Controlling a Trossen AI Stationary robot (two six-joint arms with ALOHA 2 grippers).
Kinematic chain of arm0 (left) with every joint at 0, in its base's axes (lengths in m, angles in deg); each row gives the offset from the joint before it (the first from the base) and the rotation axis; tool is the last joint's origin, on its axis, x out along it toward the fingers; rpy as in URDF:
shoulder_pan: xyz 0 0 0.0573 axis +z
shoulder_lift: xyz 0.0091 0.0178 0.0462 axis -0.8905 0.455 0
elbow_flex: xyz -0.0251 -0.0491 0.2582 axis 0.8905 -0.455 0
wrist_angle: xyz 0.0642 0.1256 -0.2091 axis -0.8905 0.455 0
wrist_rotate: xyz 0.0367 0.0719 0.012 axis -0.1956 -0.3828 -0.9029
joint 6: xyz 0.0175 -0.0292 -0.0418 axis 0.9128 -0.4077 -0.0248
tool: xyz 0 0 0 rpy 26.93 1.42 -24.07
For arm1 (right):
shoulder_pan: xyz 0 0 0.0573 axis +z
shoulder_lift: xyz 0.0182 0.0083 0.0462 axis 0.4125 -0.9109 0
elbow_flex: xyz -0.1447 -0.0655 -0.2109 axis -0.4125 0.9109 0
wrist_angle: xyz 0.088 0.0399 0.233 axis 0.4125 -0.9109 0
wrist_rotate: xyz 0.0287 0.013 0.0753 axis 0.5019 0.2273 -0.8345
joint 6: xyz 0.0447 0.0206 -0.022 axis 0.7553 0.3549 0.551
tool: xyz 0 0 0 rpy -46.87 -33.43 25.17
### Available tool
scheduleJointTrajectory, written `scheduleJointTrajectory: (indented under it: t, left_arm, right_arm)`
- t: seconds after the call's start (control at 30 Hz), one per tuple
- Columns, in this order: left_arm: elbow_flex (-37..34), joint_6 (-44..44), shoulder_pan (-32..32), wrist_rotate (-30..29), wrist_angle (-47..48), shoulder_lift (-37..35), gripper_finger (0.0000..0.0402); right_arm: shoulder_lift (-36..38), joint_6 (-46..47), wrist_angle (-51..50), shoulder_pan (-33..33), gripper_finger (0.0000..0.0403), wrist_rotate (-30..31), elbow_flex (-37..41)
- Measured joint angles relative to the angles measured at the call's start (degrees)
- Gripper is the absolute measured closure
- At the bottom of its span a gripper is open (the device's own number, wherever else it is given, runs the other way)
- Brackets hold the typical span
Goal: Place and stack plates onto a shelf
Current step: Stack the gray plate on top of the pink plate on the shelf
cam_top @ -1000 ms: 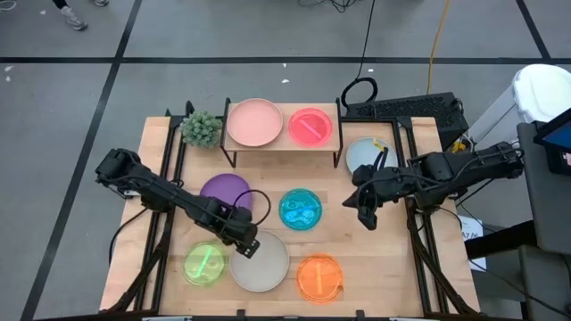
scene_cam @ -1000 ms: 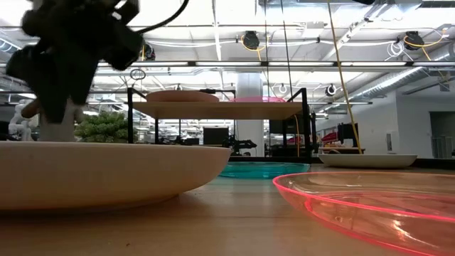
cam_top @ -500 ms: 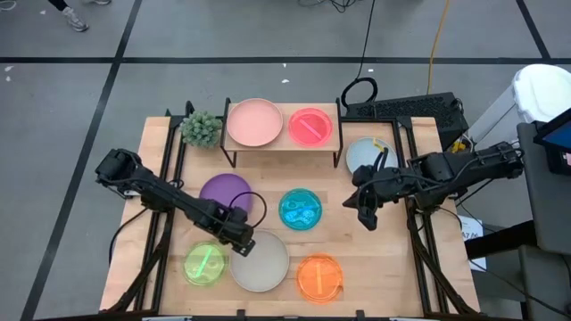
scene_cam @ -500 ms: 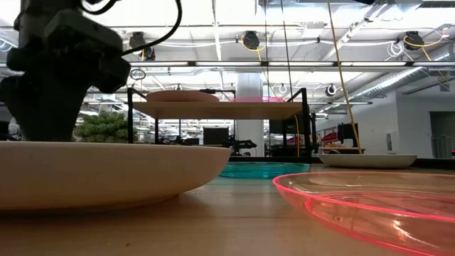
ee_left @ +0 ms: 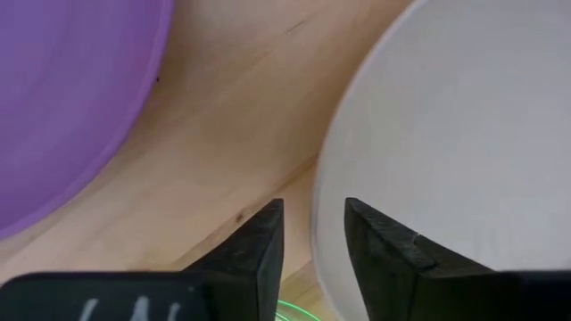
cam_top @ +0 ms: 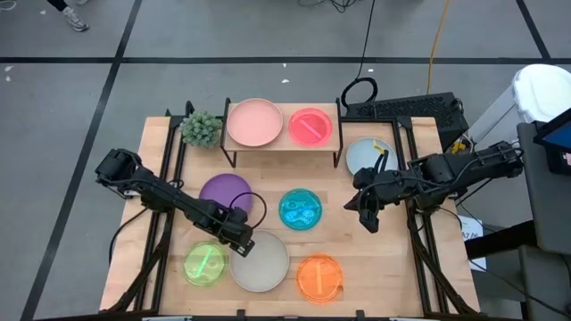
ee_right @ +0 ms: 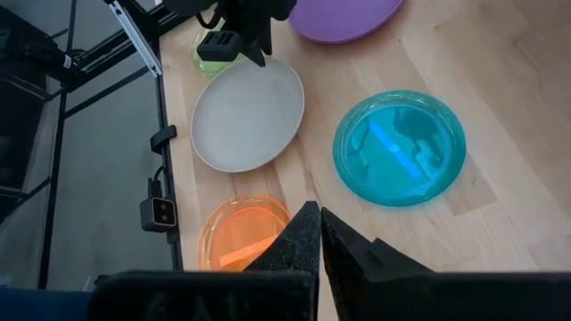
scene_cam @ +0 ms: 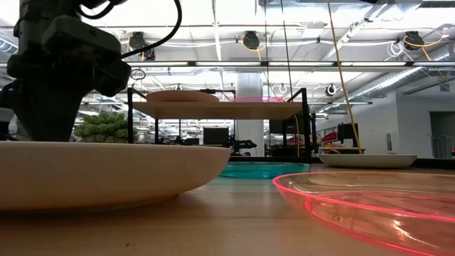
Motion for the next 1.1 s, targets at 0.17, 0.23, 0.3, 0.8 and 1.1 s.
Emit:
scheduleJointTrajectory:
  t: [0.17, 0.23, 0.3, 0.8, 1.1]
  left_arm:
    - [0.0, 0.0, 0.0, -0.03, 0.0, 0.0, 0.0286]
    - [0.0, 0.07, 0.0, -0.1, 0.0, 0.0, 0.0286]
    - [0.0, 0.72, 0.0, -0.4, 0.0, 0.0, 0.0286]
    - [-3.3, -0.48, 0.07, 0.28, -6.19, -0.02, 0.0319]
    - [-2.49, -1.51, -0.03, -1.05, -6.06, -0.02, 0.0393]
  right_arm:
    - [0.0, 0.0, -0.02, 0.0, 0.0403, 0.01, 0.0]
    - [0.0, 0.0, -0.02, -0.02, 0.0403, 0.09, 0.0]
    - [0.0, -0.04, -0.02, -0.02, 0.0403, 0.15, 0.0]
    - [0.02, -0.24, -0.55, -0.02, 0.0403, 0.2, 0.0]
    - [0.02, -1.12, -0.99, -0.02, 0.0403, 0.2, 0.0]
